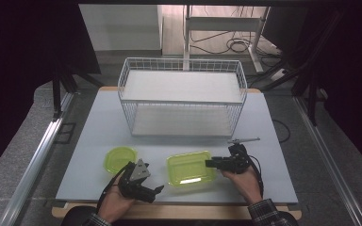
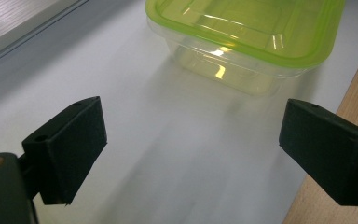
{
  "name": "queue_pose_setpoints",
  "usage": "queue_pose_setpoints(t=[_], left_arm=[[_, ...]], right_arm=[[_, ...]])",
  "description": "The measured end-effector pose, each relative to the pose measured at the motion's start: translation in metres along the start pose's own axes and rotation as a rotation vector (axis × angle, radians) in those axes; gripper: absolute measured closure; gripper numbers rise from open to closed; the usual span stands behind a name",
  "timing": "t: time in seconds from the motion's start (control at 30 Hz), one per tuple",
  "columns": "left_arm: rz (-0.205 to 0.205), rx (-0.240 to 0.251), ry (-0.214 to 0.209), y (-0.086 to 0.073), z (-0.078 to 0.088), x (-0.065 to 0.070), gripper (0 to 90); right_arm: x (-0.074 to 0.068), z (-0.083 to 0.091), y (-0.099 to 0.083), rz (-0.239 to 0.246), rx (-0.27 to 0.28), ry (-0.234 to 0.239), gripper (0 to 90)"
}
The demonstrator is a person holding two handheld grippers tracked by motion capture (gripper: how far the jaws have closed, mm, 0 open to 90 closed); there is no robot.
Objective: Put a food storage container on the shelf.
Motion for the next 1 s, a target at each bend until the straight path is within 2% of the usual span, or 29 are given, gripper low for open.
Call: queue_pose_setpoints(t=[0.23,0.27,0.33,0.43,0.5,0.57,0.9,1.0], left_arm=[[-0.015,-0.006,0.002,0.0,0.0,0.0,7.8],[-0.018,-0.006,0.002,0.0,0.0,0.0,7.8],[-0.014,-0.006,0.005,0.0,0.0,0.0,7.9],[-0.015,-0.004,0.008,0.0,0.001,0.0,8.0],[-0.014,0.0,0.01,0.0,0.001,0.0,8.0],[-0.014,0.001,0.013,0.0,0.002,-0.001,8.1],[-0.01,0.012,0.014,0.001,0.003,-0.001,8.3],[-0.012,0.015,0.014,0.002,0.003,0.0,8.3]], right_arm=[[0.006,-0.004,0.001,-0.144,-0.065,0.08,72.5],[0.007,-0.004,0.001,-0.178,-0.077,0.102,74.5],[0.007,-0.004,0.001,-0.202,-0.082,0.127,77.8],[0.003,-0.004,0.001,-0.199,-0.1,0.154,79.8],[0.001,-0.004,0.001,-0.181,-0.098,0.14,79.9],[-0.001,-0.004,0.002,-0.181,-0.094,0.153,80.0],[-0.007,0.013,0.016,-0.184,-0.026,0.201,80.0],[-0.01,0.017,0.02,-0.179,-0.014,0.203,80.0]])
Point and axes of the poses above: each handheld gripper's, and its own axes: z roughly backward along the jaws, y roughly out of its top, x roughly to its right, the point moved 6 cm from there along -z, roughly forward along the jaws, and after that the axes turned 13 degrees about -z, right-handed, at the moved point
